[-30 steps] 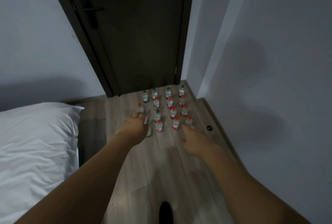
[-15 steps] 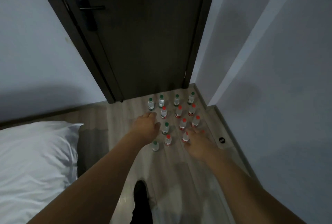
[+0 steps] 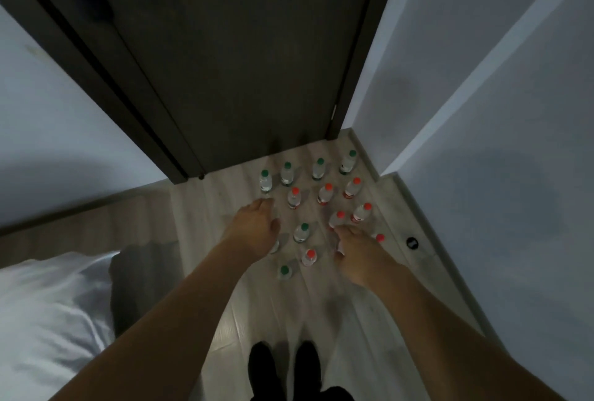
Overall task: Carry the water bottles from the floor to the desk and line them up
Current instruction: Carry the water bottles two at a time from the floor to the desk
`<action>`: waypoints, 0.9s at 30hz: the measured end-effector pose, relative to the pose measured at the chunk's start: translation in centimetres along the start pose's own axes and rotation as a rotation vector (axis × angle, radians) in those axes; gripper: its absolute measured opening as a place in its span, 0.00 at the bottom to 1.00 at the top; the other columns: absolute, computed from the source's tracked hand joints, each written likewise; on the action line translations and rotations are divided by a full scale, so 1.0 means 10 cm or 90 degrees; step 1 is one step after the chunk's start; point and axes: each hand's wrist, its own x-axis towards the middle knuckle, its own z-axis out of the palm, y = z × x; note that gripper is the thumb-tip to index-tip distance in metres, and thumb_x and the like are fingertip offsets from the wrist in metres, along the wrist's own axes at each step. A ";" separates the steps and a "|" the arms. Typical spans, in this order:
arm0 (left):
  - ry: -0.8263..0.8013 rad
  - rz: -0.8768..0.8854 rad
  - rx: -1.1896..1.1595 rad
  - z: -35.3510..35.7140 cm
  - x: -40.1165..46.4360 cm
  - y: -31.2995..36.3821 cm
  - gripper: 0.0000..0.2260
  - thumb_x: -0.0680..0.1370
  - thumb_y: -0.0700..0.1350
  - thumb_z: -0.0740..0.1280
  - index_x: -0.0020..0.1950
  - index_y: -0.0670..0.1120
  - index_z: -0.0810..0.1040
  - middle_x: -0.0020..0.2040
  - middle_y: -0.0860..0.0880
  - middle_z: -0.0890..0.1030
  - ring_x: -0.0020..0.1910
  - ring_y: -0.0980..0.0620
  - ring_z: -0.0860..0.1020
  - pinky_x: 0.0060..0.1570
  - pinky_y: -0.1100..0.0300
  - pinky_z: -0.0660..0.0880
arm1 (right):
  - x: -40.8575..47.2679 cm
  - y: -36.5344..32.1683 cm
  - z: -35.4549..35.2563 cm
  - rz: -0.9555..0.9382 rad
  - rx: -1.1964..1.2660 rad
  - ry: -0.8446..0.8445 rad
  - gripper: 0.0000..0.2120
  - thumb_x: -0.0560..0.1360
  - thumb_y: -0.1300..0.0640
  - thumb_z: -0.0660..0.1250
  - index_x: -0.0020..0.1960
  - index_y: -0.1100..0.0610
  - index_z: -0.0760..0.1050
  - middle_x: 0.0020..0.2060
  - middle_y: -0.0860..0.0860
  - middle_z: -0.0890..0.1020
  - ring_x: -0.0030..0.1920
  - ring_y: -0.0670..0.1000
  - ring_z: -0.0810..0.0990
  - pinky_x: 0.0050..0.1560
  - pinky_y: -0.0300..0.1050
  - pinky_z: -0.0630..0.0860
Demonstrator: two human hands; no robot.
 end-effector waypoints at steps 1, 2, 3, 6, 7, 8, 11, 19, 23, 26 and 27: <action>0.005 0.004 -0.007 0.16 0.17 -0.10 0.24 0.82 0.49 0.58 0.76 0.43 0.62 0.73 0.43 0.68 0.69 0.42 0.69 0.69 0.51 0.65 | 0.22 0.07 0.12 0.005 0.001 0.000 0.31 0.78 0.53 0.63 0.78 0.52 0.54 0.74 0.52 0.63 0.72 0.56 0.65 0.72 0.56 0.62; 0.008 0.006 -0.015 0.32 0.32 -0.19 0.24 0.82 0.49 0.58 0.76 0.43 0.62 0.73 0.43 0.68 0.69 0.43 0.69 0.69 0.51 0.65 | 0.42 0.13 0.24 0.010 0.011 0.005 0.31 0.78 0.54 0.63 0.78 0.52 0.55 0.74 0.52 0.64 0.71 0.56 0.66 0.72 0.56 0.63; 0.008 0.011 -0.022 0.54 0.50 -0.30 0.24 0.82 0.49 0.58 0.77 0.43 0.61 0.74 0.44 0.67 0.70 0.43 0.68 0.69 0.51 0.65 | 0.66 0.21 0.40 0.014 0.026 0.013 0.30 0.78 0.55 0.63 0.77 0.52 0.56 0.73 0.52 0.65 0.70 0.56 0.68 0.71 0.55 0.64; -0.004 0.019 -0.062 1.34 1.01 -0.70 0.23 0.82 0.50 0.58 0.76 0.44 0.62 0.75 0.44 0.65 0.72 0.44 0.66 0.70 0.51 0.64 | 1.42 0.51 1.02 0.029 0.073 0.038 0.29 0.78 0.56 0.63 0.76 0.53 0.58 0.70 0.54 0.68 0.65 0.56 0.72 0.67 0.55 0.69; -0.005 0.026 -0.077 1.68 1.16 -0.86 0.23 0.82 0.50 0.58 0.76 0.44 0.63 0.74 0.45 0.66 0.71 0.45 0.67 0.69 0.52 0.65 | 1.68 0.65 1.30 0.037 0.079 0.040 0.29 0.78 0.55 0.64 0.76 0.54 0.59 0.70 0.55 0.69 0.65 0.57 0.73 0.66 0.55 0.70; -0.011 0.037 -0.093 2.03 1.30 -1.02 0.23 0.82 0.50 0.59 0.76 0.45 0.63 0.74 0.45 0.68 0.70 0.46 0.68 0.68 0.53 0.66 | 1.92 0.79 1.58 0.047 0.080 0.039 0.29 0.78 0.54 0.64 0.76 0.55 0.59 0.70 0.56 0.69 0.66 0.57 0.72 0.67 0.54 0.70; -0.041 0.076 -0.129 3.10 1.61 -1.48 0.26 0.81 0.55 0.61 0.77 0.48 0.62 0.74 0.48 0.67 0.71 0.48 0.67 0.69 0.55 0.64 | 2.59 1.24 2.45 0.085 0.110 0.045 0.29 0.79 0.50 0.63 0.77 0.58 0.57 0.74 0.56 0.63 0.72 0.56 0.65 0.71 0.51 0.64; -0.019 0.209 -0.118 4.85 2.16 -2.32 0.35 0.71 0.75 0.56 0.72 0.56 0.63 0.67 0.52 0.73 0.65 0.53 0.72 0.61 0.62 0.66 | 3.78 1.89 4.11 0.077 0.328 0.083 0.34 0.76 0.45 0.67 0.77 0.47 0.55 0.75 0.51 0.62 0.73 0.55 0.64 0.67 0.49 0.63; 0.025 0.273 -0.069 5.11 2.22 -2.52 0.33 0.75 0.70 0.57 0.70 0.48 0.72 0.64 0.47 0.77 0.62 0.48 0.75 0.61 0.57 0.73 | 4.01 1.96 4.37 0.074 0.308 0.189 0.25 0.75 0.46 0.68 0.70 0.47 0.65 0.66 0.52 0.71 0.63 0.55 0.73 0.63 0.53 0.72; 0.067 0.303 0.025 5.10 2.23 -2.48 0.30 0.75 0.66 0.57 0.64 0.45 0.78 0.57 0.45 0.79 0.53 0.46 0.78 0.51 0.54 0.77 | 4.04 1.97 4.36 0.061 0.089 0.261 0.20 0.76 0.42 0.65 0.62 0.52 0.70 0.55 0.53 0.73 0.50 0.54 0.76 0.53 0.52 0.77; 0.082 0.315 0.068 5.09 2.23 -2.44 0.28 0.75 0.65 0.56 0.62 0.45 0.79 0.53 0.45 0.79 0.49 0.45 0.78 0.46 0.55 0.76 | 4.03 1.96 4.35 0.059 0.050 0.261 0.20 0.76 0.41 0.63 0.60 0.53 0.69 0.52 0.52 0.73 0.48 0.53 0.75 0.49 0.51 0.77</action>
